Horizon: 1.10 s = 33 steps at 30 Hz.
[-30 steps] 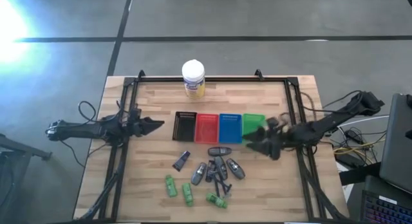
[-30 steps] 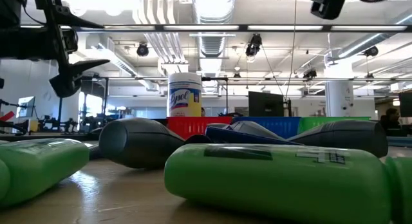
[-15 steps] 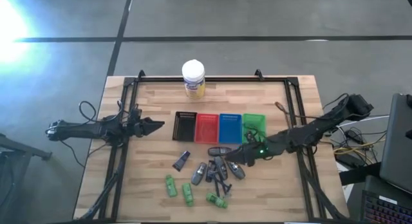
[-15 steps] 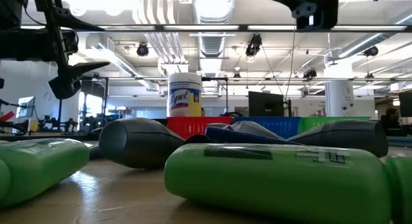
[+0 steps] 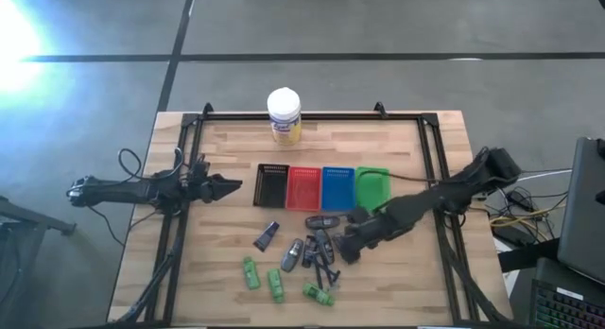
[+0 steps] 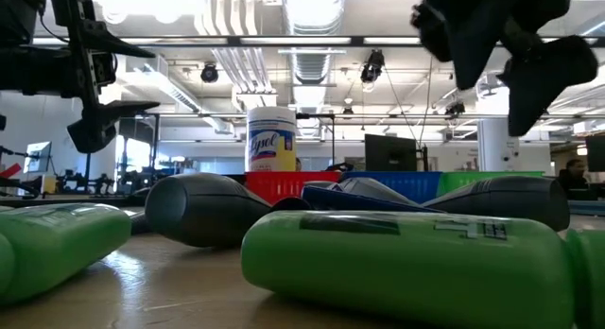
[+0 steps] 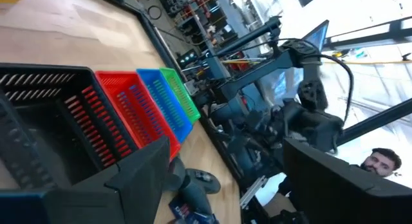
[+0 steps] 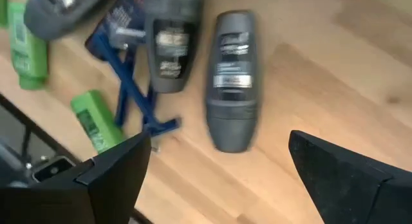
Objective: Pick & Place Travel size toiletries
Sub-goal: Put the gray deodorant into the green basket
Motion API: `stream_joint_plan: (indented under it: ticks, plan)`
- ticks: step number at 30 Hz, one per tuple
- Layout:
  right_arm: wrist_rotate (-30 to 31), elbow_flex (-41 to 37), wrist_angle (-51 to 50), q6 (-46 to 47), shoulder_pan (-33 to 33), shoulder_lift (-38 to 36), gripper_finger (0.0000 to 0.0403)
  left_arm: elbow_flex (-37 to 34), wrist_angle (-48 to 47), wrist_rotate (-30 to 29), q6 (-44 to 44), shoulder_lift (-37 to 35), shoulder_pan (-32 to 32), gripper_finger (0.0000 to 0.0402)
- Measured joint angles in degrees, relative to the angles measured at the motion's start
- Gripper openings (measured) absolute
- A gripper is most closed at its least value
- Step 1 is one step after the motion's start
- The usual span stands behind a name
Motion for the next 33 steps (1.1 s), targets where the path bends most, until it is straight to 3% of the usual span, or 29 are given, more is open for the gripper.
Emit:
stream_joint_plan:
  ticks: [8,21,25,31,33]
  plan:
    - [-0.81,8.26,-7.32,-6.5,-0.54,13.16,0.0364,0.0,-0.57,-0.03,-0.11,0.18,0.0,0.0303]
    - [-2.71,9.76,-6.69,-13.93,-0.7,22.06,0.0359,0.0,-0.75,0.05,-0.31,0.27,0.0,0.0303]
    - [-2.17,9.94,-7.33,-14.86,-0.74,22.2,0.032,0.0,-0.79,0.16,-0.28,0.29,-0.02,0.0303]
    - [-0.35,9.21,-6.75,-11.73,-1.06,19.84,0.0212,0.0,-0.75,0.14,-0.29,0.34,-0.04,0.0303]
    - [-0.32,9.14,-6.71,-10.09,-1.06,18.77,0.0202,0.0,-0.75,0.14,-0.28,0.34,-0.04,0.0303]
